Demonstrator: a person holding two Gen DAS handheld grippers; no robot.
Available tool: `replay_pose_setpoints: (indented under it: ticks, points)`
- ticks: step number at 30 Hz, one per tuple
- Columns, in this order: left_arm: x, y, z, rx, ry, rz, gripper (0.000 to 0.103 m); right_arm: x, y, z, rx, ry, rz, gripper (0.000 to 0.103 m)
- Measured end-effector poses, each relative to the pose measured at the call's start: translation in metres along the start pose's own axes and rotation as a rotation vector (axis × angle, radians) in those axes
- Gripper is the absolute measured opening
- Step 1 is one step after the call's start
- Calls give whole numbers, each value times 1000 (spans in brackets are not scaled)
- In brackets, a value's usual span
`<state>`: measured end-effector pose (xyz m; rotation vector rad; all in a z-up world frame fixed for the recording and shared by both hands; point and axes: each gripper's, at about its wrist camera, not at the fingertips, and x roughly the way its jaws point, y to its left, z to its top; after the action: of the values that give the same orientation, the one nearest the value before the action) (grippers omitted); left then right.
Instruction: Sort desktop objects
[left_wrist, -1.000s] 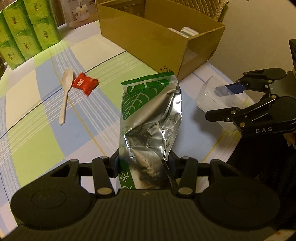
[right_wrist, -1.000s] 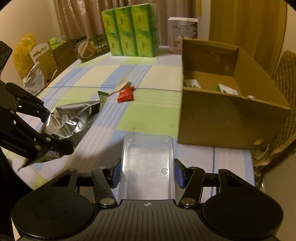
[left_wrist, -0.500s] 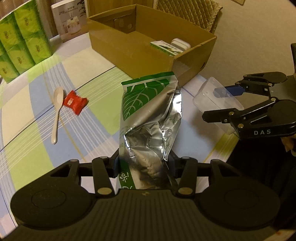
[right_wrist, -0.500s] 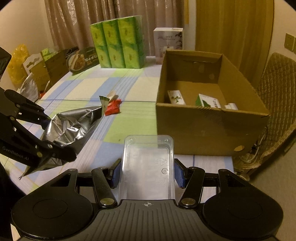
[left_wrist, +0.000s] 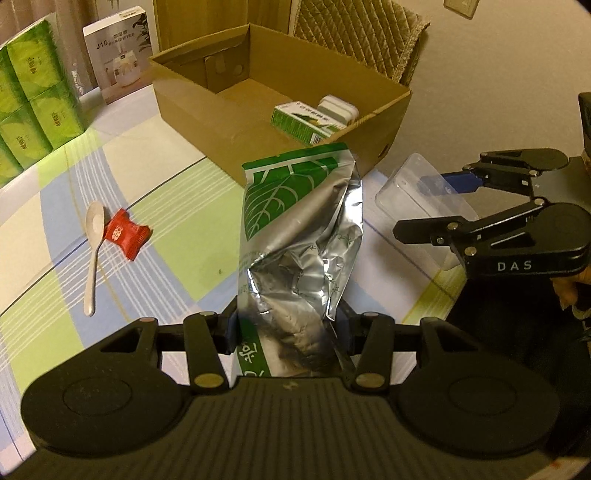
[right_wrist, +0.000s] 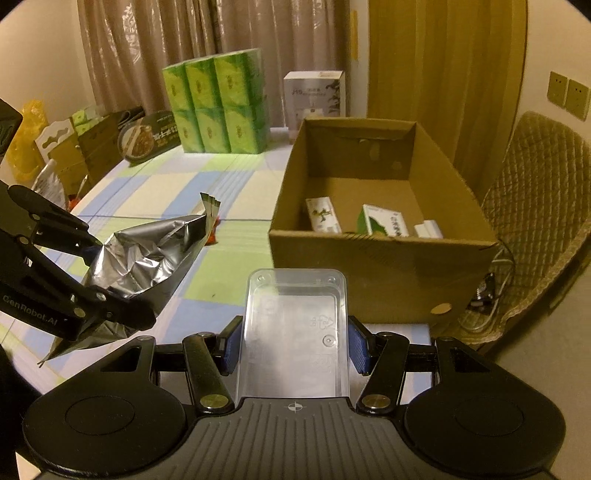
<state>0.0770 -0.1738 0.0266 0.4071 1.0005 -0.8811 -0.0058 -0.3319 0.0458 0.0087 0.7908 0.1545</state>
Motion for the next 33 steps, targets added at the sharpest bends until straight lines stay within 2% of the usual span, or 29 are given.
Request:
replay_pose_setpoints:
  ticks: [18, 27, 33]
  points:
    - [-8, -19, 58, -35, -83, -58, 44, -18, -32, 37, 15, -81, -55, 54]
    - [-12, -19, 69, -59, -105, -93, 44, -24, -34, 48, 30, -104, -82, 54]
    - [-21, -19, 74, -69, -126, -91, 44, -34, -38, 58, 57, -125, -95, 54]
